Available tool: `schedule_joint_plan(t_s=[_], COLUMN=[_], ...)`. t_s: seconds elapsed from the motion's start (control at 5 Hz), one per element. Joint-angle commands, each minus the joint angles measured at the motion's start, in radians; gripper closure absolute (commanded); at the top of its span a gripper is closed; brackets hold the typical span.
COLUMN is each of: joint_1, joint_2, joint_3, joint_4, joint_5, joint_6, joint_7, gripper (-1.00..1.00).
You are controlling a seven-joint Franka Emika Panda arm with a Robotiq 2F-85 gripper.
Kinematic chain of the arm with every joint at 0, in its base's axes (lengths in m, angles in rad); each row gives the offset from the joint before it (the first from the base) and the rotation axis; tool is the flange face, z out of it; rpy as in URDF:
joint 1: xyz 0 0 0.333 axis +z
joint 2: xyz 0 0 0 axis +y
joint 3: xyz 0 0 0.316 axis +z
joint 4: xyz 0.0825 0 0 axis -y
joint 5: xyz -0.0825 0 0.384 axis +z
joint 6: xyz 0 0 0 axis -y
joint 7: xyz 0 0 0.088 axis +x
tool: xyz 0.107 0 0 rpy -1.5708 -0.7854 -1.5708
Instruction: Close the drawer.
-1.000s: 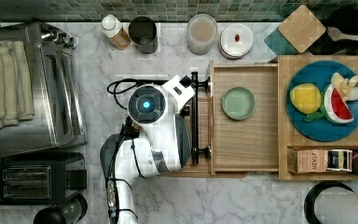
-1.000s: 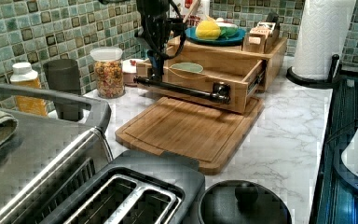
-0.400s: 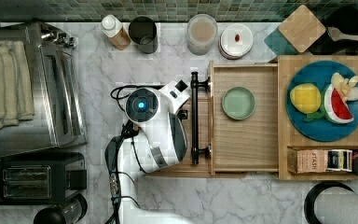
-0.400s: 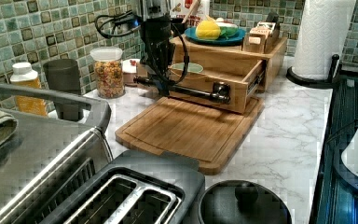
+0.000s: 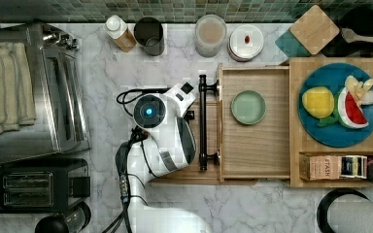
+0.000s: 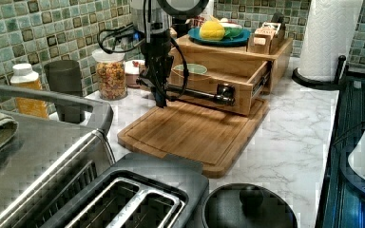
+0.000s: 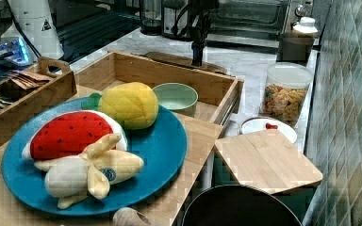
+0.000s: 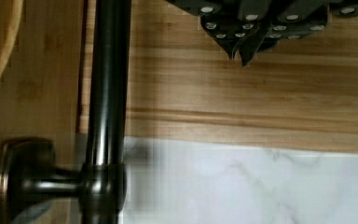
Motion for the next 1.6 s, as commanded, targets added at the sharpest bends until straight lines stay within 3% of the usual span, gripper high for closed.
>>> schedule_joint_plan(t_s=[0.2, 0.8, 1.0, 1.2, 1.6], joint_1=[-0.033, -0.087, -0.024, -0.107, -0.235], joint_2=[-0.040, -0.090, -0.115, -0.088, -0.047], joint_3=[0.003, -0.074, -0.198, -0.195, -0.270], joint_4=[-0.037, -0.094, -0.101, -0.084, 0.081], joint_5=[0.029, 0.036, 0.034, 0.089, 0.245], joint_6=[-0.053, 0.001, -0.007, 0.018, -0.164], joint_7=[-0.092, -0.223, -0.287, -0.372, -0.565], gripper=[1.00, 1.00, 1.00, 1.00, 1.00])
